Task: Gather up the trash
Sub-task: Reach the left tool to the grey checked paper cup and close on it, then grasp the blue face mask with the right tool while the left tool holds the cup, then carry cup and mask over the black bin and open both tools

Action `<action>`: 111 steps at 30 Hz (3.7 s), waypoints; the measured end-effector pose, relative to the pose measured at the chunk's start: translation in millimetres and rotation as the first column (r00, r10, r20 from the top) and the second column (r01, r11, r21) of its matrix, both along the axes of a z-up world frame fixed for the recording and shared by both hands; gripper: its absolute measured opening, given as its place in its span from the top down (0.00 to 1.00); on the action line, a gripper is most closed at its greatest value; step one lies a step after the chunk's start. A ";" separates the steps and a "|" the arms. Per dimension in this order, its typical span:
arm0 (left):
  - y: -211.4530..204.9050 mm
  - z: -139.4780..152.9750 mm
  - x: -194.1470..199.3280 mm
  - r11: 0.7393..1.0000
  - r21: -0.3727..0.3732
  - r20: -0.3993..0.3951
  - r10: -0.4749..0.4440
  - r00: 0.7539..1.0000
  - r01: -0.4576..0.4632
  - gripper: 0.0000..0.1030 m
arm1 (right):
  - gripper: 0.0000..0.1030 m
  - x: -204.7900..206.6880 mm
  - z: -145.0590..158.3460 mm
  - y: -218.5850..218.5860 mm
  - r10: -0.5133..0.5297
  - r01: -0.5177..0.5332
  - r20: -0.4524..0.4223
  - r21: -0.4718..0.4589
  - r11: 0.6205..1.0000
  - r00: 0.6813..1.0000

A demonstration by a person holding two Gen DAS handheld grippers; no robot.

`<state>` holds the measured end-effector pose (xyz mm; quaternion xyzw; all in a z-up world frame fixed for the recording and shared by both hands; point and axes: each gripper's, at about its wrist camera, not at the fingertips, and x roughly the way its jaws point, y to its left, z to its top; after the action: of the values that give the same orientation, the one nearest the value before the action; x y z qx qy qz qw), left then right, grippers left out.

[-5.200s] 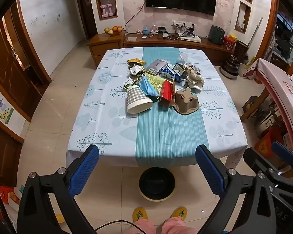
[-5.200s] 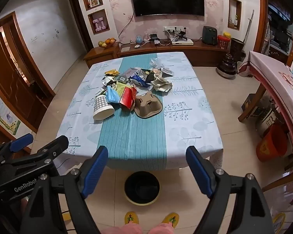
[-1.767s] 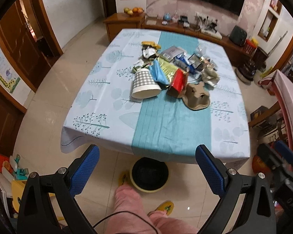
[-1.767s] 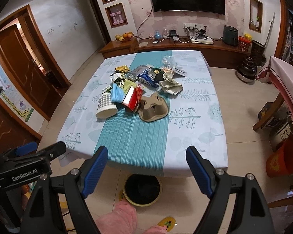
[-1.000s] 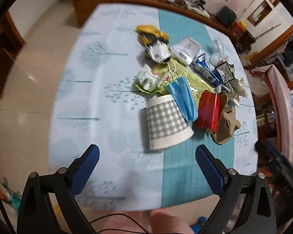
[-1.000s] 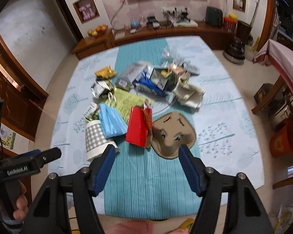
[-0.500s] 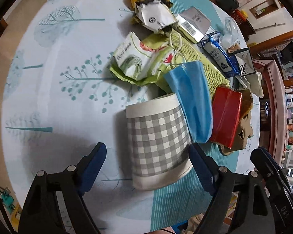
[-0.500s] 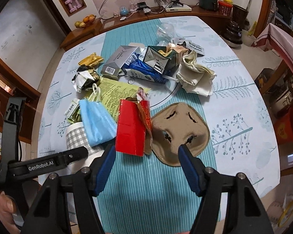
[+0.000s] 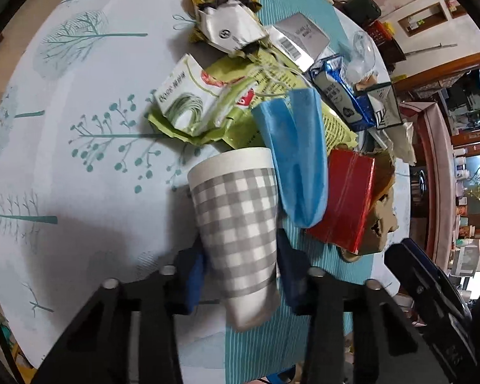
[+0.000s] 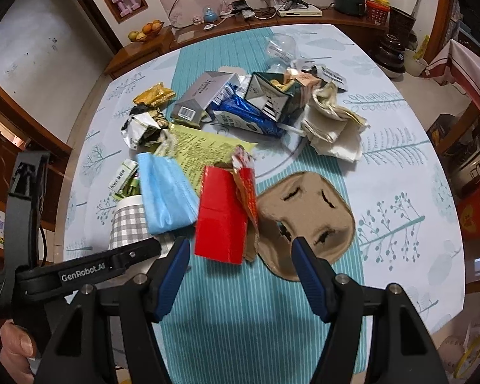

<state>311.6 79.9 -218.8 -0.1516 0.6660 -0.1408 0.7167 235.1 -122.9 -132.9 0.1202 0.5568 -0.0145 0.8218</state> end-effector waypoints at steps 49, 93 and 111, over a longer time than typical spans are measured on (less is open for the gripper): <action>49.4 113.2 -111.8 0.967 0.245 0.280 0.006 0.960 -0.077 0.70 | 0.96 -33.5 34.6 73.9 0.243 -0.254 0.124 0.080 0.964 0.962; -42.6 -215.8 -304.5 0.972 0.234 0.081 -0.052 0.995 0.032 0.61 | 0.95 -243.3 -307.7 20.3 0.119 -0.075 -0.137 0.290 0.954 0.983; -50.9 -273.5 -283.6 0.966 0.244 0.114 -0.115 0.987 0.085 0.34 | 0.89 -240.5 -376.2 18.8 0.046 -0.007 -0.164 0.233 0.972 0.985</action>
<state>28.0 29.0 -492.3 -0.0214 0.6379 -0.1054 0.7626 -5.5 -104.1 -509.1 0.2062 0.6237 0.0516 0.7522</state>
